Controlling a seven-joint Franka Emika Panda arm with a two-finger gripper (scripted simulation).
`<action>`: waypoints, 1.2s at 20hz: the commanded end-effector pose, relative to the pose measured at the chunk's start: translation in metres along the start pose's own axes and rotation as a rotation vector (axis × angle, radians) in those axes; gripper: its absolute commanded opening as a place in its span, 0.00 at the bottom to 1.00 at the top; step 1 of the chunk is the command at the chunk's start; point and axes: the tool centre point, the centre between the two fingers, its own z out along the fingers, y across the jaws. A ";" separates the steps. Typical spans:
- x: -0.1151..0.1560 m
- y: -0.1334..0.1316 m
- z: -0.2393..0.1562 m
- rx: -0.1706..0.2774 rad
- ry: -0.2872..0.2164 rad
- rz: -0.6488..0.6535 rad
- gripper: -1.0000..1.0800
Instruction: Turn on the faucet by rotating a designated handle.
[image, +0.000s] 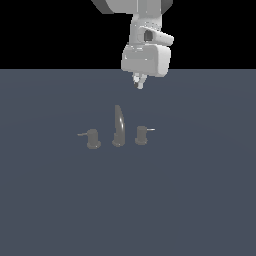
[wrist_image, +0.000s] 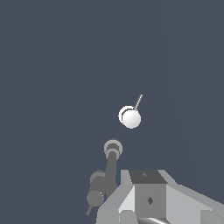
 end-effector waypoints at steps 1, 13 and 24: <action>0.013 -0.005 0.024 -0.004 0.010 0.065 0.00; 0.062 -0.008 0.128 -0.025 0.070 0.322 0.00; 0.077 -0.004 0.166 -0.032 0.098 0.406 0.00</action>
